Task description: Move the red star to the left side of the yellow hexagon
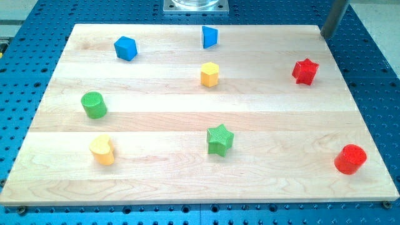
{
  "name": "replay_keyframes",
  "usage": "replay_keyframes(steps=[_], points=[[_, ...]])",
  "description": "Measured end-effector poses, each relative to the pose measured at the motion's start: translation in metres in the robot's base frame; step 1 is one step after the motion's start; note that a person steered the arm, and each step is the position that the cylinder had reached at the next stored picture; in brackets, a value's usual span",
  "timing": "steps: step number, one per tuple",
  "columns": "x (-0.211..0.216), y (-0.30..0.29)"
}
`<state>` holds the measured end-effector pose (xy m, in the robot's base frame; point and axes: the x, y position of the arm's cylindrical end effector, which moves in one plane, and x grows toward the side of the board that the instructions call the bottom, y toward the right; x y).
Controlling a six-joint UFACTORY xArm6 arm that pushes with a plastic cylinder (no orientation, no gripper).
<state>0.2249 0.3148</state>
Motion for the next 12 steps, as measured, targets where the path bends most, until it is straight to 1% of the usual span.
replay_keyframes(steps=[1, 2, 3, 4, 6, 7, 8, 9, 10, 11, 12], points=[[0.013, 0.002], [0.075, -0.017], [0.097, -0.094], [0.095, -0.099], [0.094, -0.087], [0.106, -0.065], [0.124, 0.002], [0.156, 0.023], [0.163, -0.013], [0.163, -0.012], [0.152, -0.019]])
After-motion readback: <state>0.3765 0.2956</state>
